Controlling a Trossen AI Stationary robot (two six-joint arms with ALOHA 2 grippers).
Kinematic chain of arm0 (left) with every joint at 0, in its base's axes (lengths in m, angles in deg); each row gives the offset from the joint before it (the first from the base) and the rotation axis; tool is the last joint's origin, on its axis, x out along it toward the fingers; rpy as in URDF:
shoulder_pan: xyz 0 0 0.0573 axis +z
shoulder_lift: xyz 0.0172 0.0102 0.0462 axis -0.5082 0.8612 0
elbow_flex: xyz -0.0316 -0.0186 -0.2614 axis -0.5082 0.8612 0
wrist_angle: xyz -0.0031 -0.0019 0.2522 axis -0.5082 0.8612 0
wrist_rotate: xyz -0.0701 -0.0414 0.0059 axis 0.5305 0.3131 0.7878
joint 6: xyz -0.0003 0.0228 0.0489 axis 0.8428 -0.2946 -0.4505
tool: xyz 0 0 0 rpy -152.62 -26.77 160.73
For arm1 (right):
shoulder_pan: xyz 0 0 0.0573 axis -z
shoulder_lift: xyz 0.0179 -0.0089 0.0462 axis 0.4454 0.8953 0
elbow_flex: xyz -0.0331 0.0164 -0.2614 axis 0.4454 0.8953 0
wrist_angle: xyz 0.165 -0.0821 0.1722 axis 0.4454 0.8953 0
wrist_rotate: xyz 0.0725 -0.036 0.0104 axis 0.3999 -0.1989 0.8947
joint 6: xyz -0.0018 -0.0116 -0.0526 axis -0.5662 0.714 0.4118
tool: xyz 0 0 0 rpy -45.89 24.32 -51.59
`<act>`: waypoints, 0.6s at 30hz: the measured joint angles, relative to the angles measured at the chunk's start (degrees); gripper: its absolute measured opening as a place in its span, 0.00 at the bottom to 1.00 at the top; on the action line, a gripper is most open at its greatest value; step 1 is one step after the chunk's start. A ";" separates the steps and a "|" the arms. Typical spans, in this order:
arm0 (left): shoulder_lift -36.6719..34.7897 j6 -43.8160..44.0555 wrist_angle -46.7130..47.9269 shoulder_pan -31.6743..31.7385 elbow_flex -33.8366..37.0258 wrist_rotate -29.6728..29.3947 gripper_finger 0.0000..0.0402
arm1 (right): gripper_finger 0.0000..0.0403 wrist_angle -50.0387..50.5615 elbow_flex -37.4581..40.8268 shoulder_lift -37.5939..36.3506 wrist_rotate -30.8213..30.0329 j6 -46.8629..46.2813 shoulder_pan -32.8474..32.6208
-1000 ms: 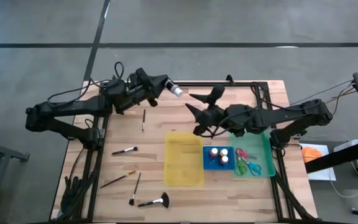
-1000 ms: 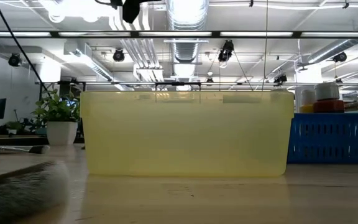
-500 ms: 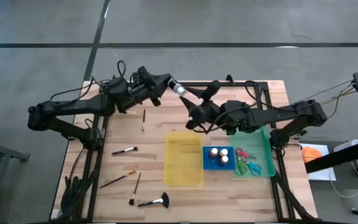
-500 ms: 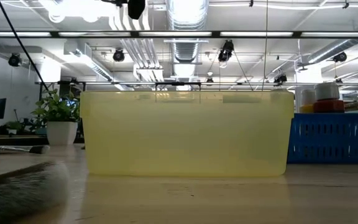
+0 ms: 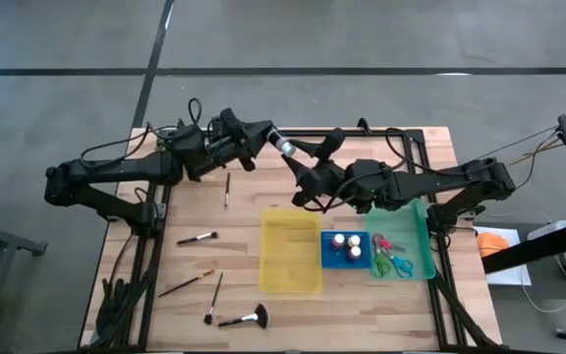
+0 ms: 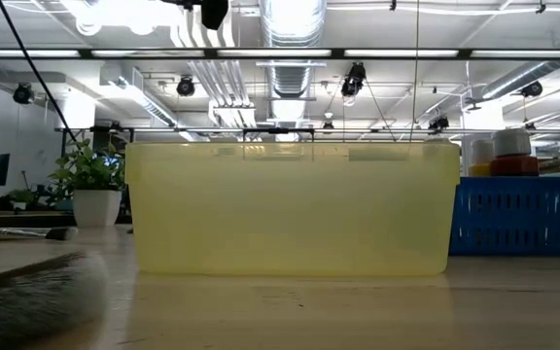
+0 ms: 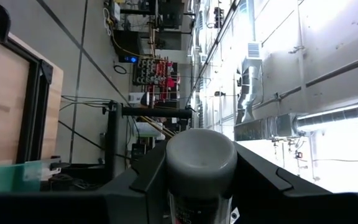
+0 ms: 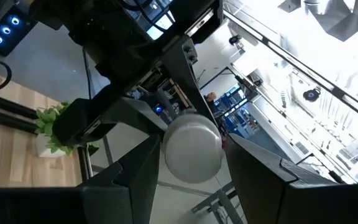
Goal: Pick & Place Paint Supplies
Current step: Put the gray paint bottle into the blue bin
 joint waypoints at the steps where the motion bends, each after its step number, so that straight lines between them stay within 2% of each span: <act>1: 0.00 0.00 0.01 0.00 0.00 0.00 0.38 | 0.45 0.02 0.00 0.00 0.11 -0.10 0.00; 8: 0.00 0.42 0.04 0.00 0.02 0.00 0.38 | 0.27 0.31 0.00 -0.10 1.38 -1.73 0.03; 14: 0.00 -0.03 0.50 -0.46 0.07 -0.19 0.38 | 0.27 1.85 -0.04 -0.15 1.67 -4.05 0.33; 18: -0.09 -5.04 1.72 -0.59 0.07 -0.16 0.45 | 0.27 2.27 -0.48 -0.12 1.45 -4.06 0.31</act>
